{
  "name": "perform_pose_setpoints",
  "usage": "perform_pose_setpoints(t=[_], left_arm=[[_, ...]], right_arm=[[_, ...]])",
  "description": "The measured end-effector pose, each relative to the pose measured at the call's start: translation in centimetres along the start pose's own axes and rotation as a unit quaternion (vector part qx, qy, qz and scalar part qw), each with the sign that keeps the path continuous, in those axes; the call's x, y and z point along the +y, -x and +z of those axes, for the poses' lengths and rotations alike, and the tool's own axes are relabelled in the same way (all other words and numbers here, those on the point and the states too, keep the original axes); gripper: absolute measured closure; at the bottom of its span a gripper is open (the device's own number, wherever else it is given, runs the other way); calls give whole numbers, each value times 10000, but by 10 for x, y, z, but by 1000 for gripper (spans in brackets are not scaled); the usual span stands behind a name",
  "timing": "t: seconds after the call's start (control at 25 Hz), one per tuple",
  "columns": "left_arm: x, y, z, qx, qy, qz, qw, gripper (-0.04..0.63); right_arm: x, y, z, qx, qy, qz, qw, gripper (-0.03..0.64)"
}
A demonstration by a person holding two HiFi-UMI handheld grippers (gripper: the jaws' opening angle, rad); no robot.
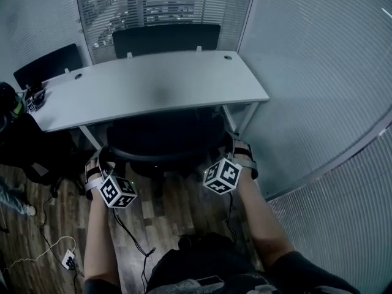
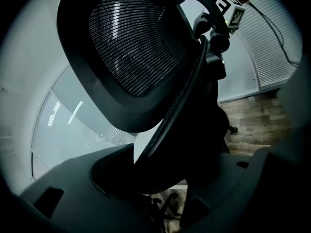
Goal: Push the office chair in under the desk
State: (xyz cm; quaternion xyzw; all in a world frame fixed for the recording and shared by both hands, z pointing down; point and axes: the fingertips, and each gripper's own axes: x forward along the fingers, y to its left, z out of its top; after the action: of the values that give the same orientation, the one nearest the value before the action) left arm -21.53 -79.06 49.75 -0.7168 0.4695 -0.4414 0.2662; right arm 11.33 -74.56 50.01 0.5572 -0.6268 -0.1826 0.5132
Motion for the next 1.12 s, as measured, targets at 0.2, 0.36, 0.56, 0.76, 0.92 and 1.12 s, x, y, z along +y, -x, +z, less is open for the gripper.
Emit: perform_pose_setpoints(t=[0.2,0.36,0.56,0.76,0.92,1.12], left_arm=[[7,-19,0,28,-38,-19,10000,314],[12,-38,1,40,-36,-36,10000,314],[21,-64,4,101,-30,10,9999,314],[34,-91,3,251,-5,3,9997,314],[40,-115,9,254,55,85,9996,314],[47,-138,16,267,79,147,9995,314]], right_arm=[[-4,-14,5,-32,-19,12,10000,316],[-8,-31,10,-121,-41,15,9999,316],[-17,-53,18,-329,-37,23,9994,316],[-27,-75,30,-458,-9,45,9989,316],[-37,-100,33,-542,-33,-11,9985,316],[-48,-123,36,-583,-22,-33,9983,316]])
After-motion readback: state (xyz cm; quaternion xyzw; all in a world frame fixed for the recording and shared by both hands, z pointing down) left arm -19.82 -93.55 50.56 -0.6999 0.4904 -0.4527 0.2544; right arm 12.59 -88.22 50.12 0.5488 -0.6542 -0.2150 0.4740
